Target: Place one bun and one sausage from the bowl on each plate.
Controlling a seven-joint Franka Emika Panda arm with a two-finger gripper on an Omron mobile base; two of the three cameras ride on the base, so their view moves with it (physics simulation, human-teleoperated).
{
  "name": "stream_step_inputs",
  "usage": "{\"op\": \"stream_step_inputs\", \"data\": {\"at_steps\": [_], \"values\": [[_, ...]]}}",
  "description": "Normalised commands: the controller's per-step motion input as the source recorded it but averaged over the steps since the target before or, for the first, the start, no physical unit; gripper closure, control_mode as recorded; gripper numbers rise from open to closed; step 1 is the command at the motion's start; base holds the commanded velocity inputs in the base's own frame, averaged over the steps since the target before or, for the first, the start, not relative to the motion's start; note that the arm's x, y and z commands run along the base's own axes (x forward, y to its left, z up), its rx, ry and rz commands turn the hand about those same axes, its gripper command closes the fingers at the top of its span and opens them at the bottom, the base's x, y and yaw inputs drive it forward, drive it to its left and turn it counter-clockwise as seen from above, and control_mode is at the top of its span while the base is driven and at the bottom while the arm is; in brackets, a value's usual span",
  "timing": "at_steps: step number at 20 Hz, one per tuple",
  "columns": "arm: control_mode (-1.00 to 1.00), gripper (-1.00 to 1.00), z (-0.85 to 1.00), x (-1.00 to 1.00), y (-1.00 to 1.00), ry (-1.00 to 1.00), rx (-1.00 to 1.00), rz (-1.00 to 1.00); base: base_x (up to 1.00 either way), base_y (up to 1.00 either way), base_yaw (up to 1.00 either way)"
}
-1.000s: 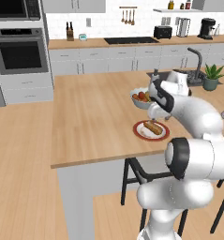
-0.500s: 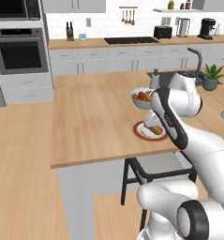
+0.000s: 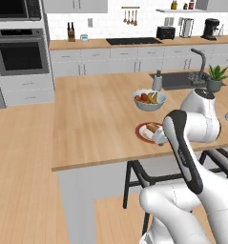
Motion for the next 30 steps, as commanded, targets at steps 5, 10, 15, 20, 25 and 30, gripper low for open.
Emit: {"op": "stream_step_inputs", "data": {"at_steps": [5, 10, 15, 20, 25, 30], "values": [[1.00, -1.00, 0.00, 0.00, 0.00, 0.00, 0.00, 0.00, -0.39, -0.21, -0.03], [1.00, -1.00, 0.00, 0.00, 0.00, 0.00, 0.00, 0.00, -0.90, -0.90, -0.22], [1.00, -1.00, 0.00, 0.00, 0.00, 0.00, 0.00, 0.00, -0.07, -1.00, -0.24], [1.00, -1.00, 0.00, 0.00, 0.00, 0.00, 0.00, 0.00, 0.01, -1.00, -0.17], [1.00, -1.00, 0.00, 0.00, 0.00, 0.00, 0.00, 0.00, 0.00, -1.00, -0.16], [1.00, -1.00, 0.00, 0.00, 0.00, 0.00, 0.00, 0.00, 0.00, -1.00, -0.16]]}}
